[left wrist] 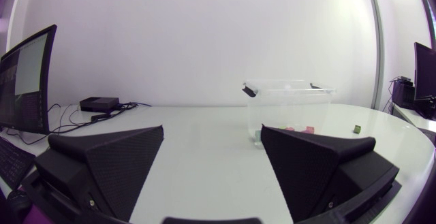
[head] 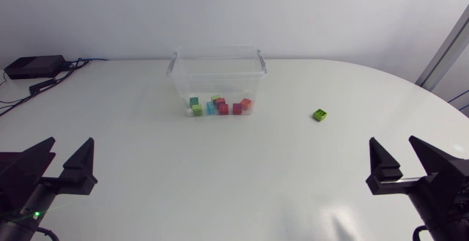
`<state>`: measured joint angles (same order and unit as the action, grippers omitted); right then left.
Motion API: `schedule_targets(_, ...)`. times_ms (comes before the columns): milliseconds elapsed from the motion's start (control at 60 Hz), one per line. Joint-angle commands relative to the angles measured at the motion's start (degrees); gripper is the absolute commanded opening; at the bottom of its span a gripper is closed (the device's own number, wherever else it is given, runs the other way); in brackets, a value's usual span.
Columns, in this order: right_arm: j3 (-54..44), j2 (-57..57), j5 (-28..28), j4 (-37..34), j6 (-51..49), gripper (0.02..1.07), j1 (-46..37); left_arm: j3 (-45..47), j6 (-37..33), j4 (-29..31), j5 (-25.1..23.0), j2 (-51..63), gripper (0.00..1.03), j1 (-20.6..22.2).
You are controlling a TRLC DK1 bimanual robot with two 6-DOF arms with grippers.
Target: Place the duplo bricks in the container
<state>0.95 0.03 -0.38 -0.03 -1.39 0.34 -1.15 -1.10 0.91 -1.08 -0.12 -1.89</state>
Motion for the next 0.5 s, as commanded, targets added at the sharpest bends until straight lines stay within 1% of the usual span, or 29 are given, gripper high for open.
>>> schedule_targets(0, -1.0, -0.4, -0.1, -0.4, -0.5, 1.03, 0.1, 1.1, 1.0, -1.0, -0.4, -0.7, 1.0, -0.5)
schedule_targets(200, -1.0, -0.2, -0.1, -0.9, -1.0, 1.03, -4.4, 1.1, 1.1, -1.0, -0.4, -0.7, 1.0, -0.5)
schedule_targets(333, -0.9, 1.0, -0.1, -1.0, -2.1, 1.03, -3.8, 1.1, 1.0, -1.0, -0.4, -0.7, 1.0, -0.5)
schedule_targets(400, -0.9, 2.4, -0.1, -1.0, -4.7, 1.03, -1.8, 1.1, 1.0, -1.0, -0.4, -0.7, 1.0, -0.5)
schedule_targets(483, -0.9, 3.8, -0.1, -1.0, -6.3, 1.03, -1.6, 1.1, 1.0, -1.0, -0.4, -0.7, 1.0, -0.5)
